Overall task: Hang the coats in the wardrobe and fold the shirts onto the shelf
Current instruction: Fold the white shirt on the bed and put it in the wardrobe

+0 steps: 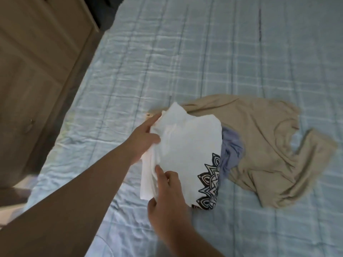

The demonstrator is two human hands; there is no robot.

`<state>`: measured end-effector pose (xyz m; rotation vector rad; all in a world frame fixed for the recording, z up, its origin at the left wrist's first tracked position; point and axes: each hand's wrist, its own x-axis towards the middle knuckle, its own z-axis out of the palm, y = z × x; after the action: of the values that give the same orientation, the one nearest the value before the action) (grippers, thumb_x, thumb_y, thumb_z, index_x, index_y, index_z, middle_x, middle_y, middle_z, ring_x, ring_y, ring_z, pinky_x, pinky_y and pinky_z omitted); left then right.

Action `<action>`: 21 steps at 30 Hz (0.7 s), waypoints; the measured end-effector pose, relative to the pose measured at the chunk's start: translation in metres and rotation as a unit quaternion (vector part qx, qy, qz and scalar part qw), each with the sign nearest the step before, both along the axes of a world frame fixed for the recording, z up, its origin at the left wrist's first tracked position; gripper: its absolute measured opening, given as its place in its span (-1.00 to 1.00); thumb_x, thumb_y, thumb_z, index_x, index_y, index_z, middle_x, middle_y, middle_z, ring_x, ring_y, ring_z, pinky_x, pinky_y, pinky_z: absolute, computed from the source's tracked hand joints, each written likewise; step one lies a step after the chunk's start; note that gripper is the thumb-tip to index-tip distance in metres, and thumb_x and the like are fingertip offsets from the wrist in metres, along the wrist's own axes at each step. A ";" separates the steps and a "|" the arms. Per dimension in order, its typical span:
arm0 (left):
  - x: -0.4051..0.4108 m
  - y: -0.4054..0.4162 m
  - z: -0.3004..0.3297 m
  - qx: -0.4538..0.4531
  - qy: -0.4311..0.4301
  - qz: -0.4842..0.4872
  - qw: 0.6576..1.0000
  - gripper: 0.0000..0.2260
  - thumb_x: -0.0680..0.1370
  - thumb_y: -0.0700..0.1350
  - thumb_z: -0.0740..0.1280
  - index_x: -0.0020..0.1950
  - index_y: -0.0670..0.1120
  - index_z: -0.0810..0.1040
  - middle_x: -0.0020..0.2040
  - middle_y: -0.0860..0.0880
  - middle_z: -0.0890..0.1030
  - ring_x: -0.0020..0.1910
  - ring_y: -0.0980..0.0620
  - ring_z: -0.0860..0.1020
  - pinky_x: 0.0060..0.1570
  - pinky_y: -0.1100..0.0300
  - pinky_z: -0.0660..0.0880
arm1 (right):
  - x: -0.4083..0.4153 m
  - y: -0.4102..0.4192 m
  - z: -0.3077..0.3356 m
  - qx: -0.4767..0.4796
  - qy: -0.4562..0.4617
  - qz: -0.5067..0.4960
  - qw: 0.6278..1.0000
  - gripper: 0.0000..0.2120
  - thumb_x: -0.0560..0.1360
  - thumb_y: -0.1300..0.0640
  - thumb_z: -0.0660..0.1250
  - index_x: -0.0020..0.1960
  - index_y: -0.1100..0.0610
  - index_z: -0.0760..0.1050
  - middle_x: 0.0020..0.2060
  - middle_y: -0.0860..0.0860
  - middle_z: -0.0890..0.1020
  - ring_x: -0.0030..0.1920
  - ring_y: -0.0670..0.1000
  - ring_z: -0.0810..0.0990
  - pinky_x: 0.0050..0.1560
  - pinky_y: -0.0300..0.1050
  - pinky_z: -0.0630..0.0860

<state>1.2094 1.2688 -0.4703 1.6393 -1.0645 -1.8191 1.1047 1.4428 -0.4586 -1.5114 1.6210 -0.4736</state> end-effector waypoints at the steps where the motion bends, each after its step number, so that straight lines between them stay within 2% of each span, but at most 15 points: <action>1: 0.007 0.000 -0.006 -0.007 -0.033 0.002 0.999 -0.28 0.38 -0.42 0.29 0.29 0.33 0.49 0.25 0.06 0.58 0.15 -0.01 0.59 0.16 0.03 0.54 | 0.006 0.000 -0.005 0.009 0.008 0.010 1.000 -0.23 0.45 0.20 0.28 0.56 -0.08 0.02 0.25 -0.14 0.19 0.27 -0.07 0.32 0.29 -0.20 0.40; 4: 0.020 0.005 -0.029 -0.019 -0.146 -0.007 0.989 -0.35 0.42 -0.33 0.35 0.44 0.13 0.36 0.19 0.00 0.57 0.07 -0.01 0.58 -0.06 0.13 0.53 | 0.018 -0.002 -0.025 0.028 0.046 0.035 0.998 -0.21 0.43 0.20 0.29 0.54 -0.10 0.01 0.23 -0.11 0.24 0.21 -0.03 0.35 0.30 -0.06 0.41; 6: 0.024 0.008 -0.044 -0.011 -0.182 -0.009 0.983 -0.43 0.43 -0.25 0.39 0.40 0.02 0.35 0.14 -0.06 0.57 0.02 -0.04 0.58 -0.15 0.14 0.51 | 0.021 -0.002 -0.035 0.039 0.083 0.050 0.995 -0.19 0.41 0.18 0.29 0.55 -0.09 0.01 0.23 -0.08 0.28 0.19 -0.01 0.36 0.30 -0.03 0.40; 8: 0.026 0.004 -0.054 -0.003 -0.201 -0.022 0.979 -0.55 0.44 -0.16 0.44 0.31 -0.04 0.42 0.09 -0.07 0.57 0.00 -0.05 0.58 -0.15 0.10 0.54 | 0.024 -0.003 -0.042 0.045 0.108 0.067 0.991 -0.17 0.39 0.16 0.29 0.56 -0.07 -0.01 0.26 -0.06 0.29 0.20 0.02 0.36 0.30 0.00 0.40; 11: 0.023 -0.008 -0.056 -0.013 -0.173 -0.024 0.984 -0.70 0.45 0.02 0.48 0.11 -0.06 0.57 0.00 -0.04 0.65 -0.05 -0.05 0.64 -0.09 0.05 0.57 | 0.027 -0.002 -0.046 0.054 0.118 0.088 0.988 -0.14 0.41 0.17 0.30 0.58 -0.05 -0.08 0.29 -0.04 0.27 0.23 0.02 0.34 0.32 0.00 0.40; 13: 0.019 -0.017 -0.055 -0.027 -0.151 -0.021 0.988 -0.76 0.47 0.05 0.47 0.03 -0.05 0.60 -0.05 -0.03 0.67 -0.09 -0.03 0.65 -0.13 0.10 0.56 | 0.029 -0.003 -0.046 0.055 0.118 0.088 0.988 -0.12 0.42 0.19 0.29 0.58 -0.05 -0.13 0.31 -0.04 0.24 0.25 0.02 0.32 0.35 -0.03 0.37; 16: 0.008 -0.024 -0.048 -0.075 -0.109 -0.014 0.991 -0.83 0.49 -0.07 0.45 0.07 0.03 0.60 -0.03 0.01 0.65 -0.08 0.03 0.63 -0.19 0.23 0.50 | 0.031 -0.004 -0.040 0.056 0.109 0.073 0.990 -0.12 0.44 0.19 0.28 0.59 -0.05 -0.17 0.33 -0.06 0.20 0.27 0.00 0.29 0.33 -0.06 0.39; 19: 0.007 -0.023 -0.048 -0.116 -0.029 0.034 0.992 -0.72 0.50 -0.17 0.43 0.14 0.14 0.59 0.02 0.05 0.64 -0.01 0.06 0.63 -0.02 0.20 0.57 | 0.035 -0.003 -0.036 0.047 0.109 0.063 0.991 -0.12 0.44 0.18 0.27 0.59 -0.04 -0.17 0.35 -0.08 0.15 0.28 -0.03 0.26 0.31 -0.11 0.41; 21: 0.011 -0.021 -0.054 -0.145 -0.081 0.061 0.984 -0.71 0.52 -0.15 0.41 0.17 0.14 0.56 -0.02 0.10 0.62 0.00 0.04 0.62 -0.02 0.18 0.55 | 0.036 -0.002 -0.040 0.049 0.112 0.071 0.990 -0.13 0.43 0.17 0.26 0.59 -0.04 -0.14 0.37 -0.07 0.16 0.28 -0.01 0.27 0.34 -0.09 0.38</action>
<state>1.2204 1.2478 -0.5243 1.6538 -1.2054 -1.3989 1.1411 1.4403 -0.4991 -1.6375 1.6655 -0.1457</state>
